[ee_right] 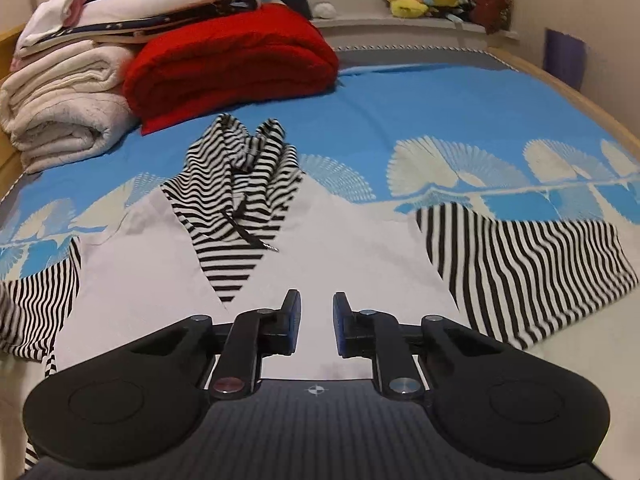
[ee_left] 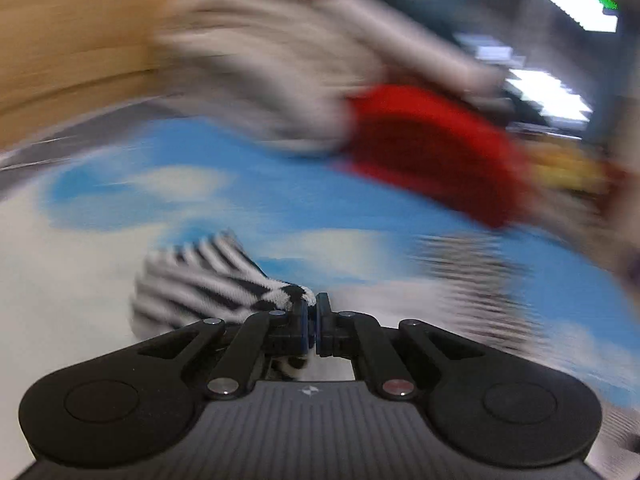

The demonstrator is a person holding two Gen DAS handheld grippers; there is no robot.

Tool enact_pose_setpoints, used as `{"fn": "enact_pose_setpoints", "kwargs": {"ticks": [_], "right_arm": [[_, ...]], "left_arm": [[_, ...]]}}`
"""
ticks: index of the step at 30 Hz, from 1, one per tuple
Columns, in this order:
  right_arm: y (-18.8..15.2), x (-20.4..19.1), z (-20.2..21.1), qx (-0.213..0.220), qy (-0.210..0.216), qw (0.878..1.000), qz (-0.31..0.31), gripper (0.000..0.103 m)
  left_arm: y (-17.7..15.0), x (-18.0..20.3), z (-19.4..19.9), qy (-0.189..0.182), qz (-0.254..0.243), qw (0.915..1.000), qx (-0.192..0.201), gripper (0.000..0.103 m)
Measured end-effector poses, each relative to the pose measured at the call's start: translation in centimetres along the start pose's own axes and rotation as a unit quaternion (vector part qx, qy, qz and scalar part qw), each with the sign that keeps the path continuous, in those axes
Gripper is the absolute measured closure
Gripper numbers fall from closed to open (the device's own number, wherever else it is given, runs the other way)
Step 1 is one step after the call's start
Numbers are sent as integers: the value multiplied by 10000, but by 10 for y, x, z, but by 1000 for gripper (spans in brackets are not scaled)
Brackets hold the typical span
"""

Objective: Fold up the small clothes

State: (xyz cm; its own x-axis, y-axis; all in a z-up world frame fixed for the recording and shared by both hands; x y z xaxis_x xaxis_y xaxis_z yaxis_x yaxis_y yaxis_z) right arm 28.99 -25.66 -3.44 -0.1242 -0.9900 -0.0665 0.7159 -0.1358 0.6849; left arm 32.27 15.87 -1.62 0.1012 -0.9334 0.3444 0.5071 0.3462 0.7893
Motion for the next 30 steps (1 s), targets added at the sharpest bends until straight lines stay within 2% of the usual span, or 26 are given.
{"fn": "enact_pose_setpoints", "kwargs": {"ticks": [1, 2, 3, 4, 6, 7, 10, 12, 14, 19, 23, 26, 30], "right_arm": [[-3, 1, 0, -36, -13, 10000, -79, 85], [-6, 1, 0, -57, -16, 9999, -138, 85], [-8, 0, 1, -73, -24, 9998, -198, 85], [-11, 0, 1, -89, -36, 9996, -253, 85], [-15, 0, 2, -123, -3, 9992, -371, 84], [-18, 0, 2, -139, 29, 9990, -432, 83], [-25, 1, 1, -205, 52, 9983, -540, 83], [-27, 2, -2, -278, 82, 9976, -621, 83], [-28, 3, -8, -353, 117, 9965, -751, 83], [-21, -11, -23, -469, 563, 9929, -937, 82], [-16, -40, -38, -581, 981, 9909, -717, 69], [-8, -71, -46, -483, 1256, 9905, -267, 61], [-6, -103, -59, -477, 1359, 9893, 227, 61]], "left_arm": [[-8, 35, 0, -647, -135, 9977, -142, 96], [-19, 70, -2, -1352, -224, 9896, -446, 89], [-28, 91, -2, -1810, -267, 9808, -675, 78], [-35, 104, 1, -1966, -260, 9776, -703, 76], [-42, 101, 1, -1654, -4, 9839, -678, 69], [-45, 93, -2, -1462, 191, 9864, -720, 69], [-51, 64, -11, -638, 460, 9932, -857, 69], [-54, 49, -20, -137, 462, 9930, -1077, 69], [-57, 39, -29, 157, 473, 9907, -1267, 69], [-54, 20, -55, 358, 912, 9822, -1601, 69], [-55, 7, -63, 479, 1093, 9774, -1748, 69], [-50, 6, -68, 457, 1145, 9767, -1758, 69], [-46, 2, -74, 520, 1099, 9761, -1800, 67]]}}
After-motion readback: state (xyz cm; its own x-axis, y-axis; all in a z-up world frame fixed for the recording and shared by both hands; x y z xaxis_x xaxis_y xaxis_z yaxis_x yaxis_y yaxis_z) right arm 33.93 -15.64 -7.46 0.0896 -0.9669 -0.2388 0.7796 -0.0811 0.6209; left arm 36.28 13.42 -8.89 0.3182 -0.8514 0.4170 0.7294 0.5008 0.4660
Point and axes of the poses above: each gripper's, at about its wrist camera, not at the fingertips, and z roughly against the way its jaws point, x to its right, y to its top, the point moved 6 cm from there along -z, roughly the way its jaws point, and after that the axes turned 6 degrees about -y, right-handed, at the moved point
